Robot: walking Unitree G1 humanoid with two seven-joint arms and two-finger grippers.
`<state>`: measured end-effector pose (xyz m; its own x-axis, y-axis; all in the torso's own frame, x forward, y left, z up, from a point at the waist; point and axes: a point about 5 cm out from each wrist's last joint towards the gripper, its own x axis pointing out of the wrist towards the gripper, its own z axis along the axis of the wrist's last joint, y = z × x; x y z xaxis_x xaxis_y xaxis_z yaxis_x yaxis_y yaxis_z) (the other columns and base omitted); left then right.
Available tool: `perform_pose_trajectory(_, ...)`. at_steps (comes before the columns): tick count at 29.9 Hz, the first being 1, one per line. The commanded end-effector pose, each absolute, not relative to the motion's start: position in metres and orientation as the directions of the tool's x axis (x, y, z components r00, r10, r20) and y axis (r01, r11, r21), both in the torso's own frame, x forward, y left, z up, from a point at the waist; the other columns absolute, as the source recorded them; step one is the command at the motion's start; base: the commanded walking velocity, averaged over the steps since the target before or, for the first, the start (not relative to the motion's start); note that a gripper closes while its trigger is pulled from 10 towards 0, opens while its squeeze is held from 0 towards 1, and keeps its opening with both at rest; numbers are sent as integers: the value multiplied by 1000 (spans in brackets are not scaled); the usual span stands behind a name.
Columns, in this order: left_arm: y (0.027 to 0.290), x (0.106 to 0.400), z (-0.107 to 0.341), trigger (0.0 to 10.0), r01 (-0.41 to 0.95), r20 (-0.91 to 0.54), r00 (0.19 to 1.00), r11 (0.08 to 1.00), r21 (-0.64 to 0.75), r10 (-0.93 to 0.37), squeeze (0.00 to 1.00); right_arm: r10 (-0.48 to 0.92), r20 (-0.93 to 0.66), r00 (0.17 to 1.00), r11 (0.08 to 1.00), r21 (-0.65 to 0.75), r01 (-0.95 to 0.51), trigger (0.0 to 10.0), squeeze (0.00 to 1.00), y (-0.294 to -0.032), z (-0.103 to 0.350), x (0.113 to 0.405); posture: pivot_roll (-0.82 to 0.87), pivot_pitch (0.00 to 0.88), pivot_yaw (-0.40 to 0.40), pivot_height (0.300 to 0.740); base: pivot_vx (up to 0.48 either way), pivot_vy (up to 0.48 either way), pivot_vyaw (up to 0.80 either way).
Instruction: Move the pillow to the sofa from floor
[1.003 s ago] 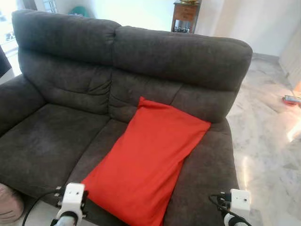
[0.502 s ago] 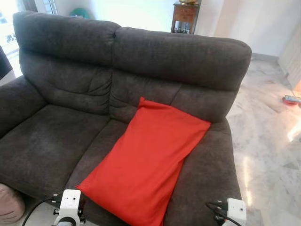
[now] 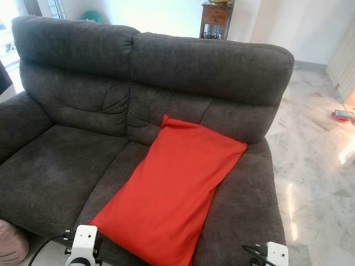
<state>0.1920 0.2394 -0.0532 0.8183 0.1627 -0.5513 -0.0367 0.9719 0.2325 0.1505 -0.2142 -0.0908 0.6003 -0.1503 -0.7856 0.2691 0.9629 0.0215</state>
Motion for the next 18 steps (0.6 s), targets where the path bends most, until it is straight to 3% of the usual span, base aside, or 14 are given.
perform_pose_trajectory(1,238,193,-53,10000,-7,-556,818,969,246,146,0,-134,-808,573,964,27,264,10000,0,-210,-94,147,82,0,-39,740,0,0,0)
perform_pose_trajectory(18,239,191,-55,10000,7,-568,811,969,248,139,0,-106,-812,575,972,37,233,10000,0,-205,-93,153,79,0,-34,740,-29,0,0)
